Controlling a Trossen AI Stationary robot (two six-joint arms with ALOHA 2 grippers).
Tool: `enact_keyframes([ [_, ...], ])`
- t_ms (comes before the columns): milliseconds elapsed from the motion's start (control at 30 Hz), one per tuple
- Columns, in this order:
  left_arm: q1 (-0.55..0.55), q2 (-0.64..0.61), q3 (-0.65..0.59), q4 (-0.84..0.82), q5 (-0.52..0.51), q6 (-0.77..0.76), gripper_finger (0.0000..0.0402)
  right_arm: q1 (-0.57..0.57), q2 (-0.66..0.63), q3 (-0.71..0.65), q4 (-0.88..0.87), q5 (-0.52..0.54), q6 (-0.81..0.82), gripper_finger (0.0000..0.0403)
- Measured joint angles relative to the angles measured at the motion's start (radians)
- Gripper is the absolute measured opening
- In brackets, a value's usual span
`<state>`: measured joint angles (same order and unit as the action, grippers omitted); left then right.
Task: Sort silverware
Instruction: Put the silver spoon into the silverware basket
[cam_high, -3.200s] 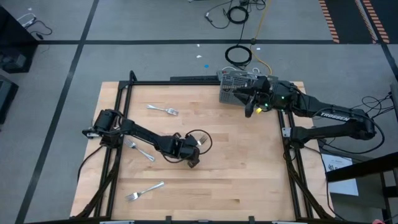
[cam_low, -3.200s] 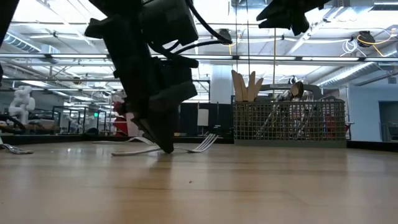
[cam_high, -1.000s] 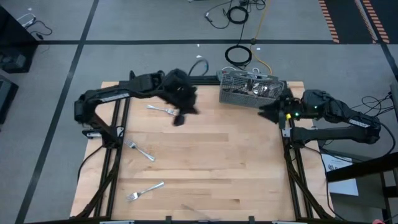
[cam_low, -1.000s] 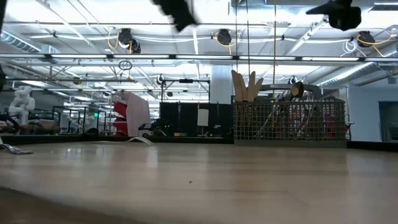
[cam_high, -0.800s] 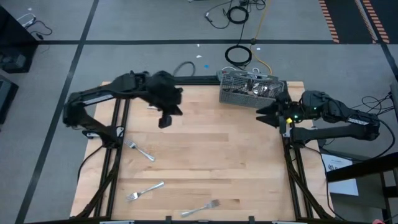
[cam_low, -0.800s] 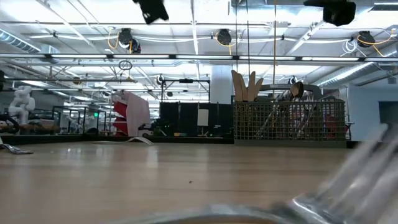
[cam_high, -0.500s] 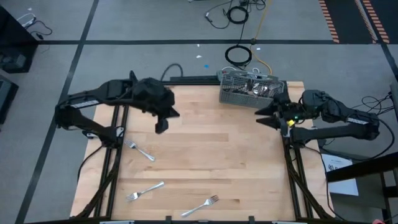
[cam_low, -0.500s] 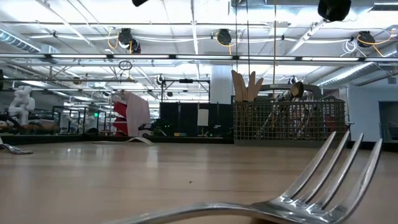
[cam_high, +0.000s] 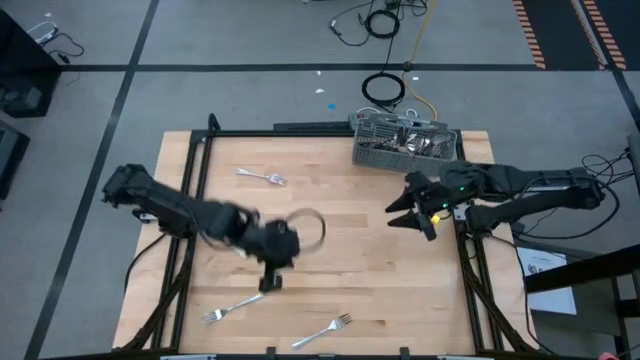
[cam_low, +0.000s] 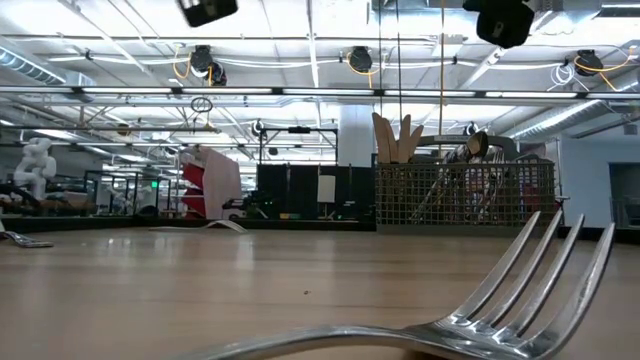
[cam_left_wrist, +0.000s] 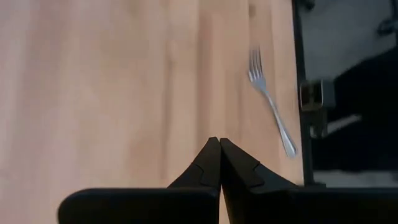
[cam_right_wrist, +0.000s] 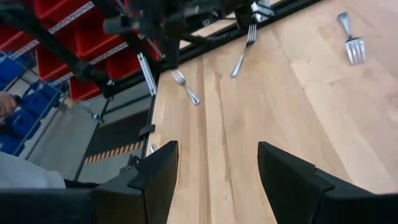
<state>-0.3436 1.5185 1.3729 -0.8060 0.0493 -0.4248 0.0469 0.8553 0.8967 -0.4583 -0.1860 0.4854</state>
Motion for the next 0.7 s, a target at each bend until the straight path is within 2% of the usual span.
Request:
enact_keyframes([
  [133,-0.11,0.112,-0.008,0.04,-0.017,-0.072,0.0006,0.024,0.033,0.0,0.0,0.0,-0.014,0.0208],
  [233,-0.18,0.19,-0.007,0.138,-0.014,-0.097,0.0006,0.034,0.049,0.0,0.003,0.0,-0.035,0.0208],
  [400,-0.242,0.265,-0.008,0.206,0.006,-0.216,0.0006,0.034,0.081,0.0,0.037,0.0,-0.039,0.0208],
  [500,-0.258,0.258,-0.006,0.158,0.003,-0.311,0.0006,0.039,0.091,0.0,0.039,-0.003,-0.009,0.0208],
  [633,-0.329,0.241,-0.008,0.003,0.007,-0.384,0.0006,0.079,0.105,0.0,0.044,0.002,0.049,0.0208],
  [700,-0.394,0.226,-0.011,-0.077,-0.059,-0.415,0.0006,0.113,0.117,0.0,0.054,0.02,0.079,0.0208],
])
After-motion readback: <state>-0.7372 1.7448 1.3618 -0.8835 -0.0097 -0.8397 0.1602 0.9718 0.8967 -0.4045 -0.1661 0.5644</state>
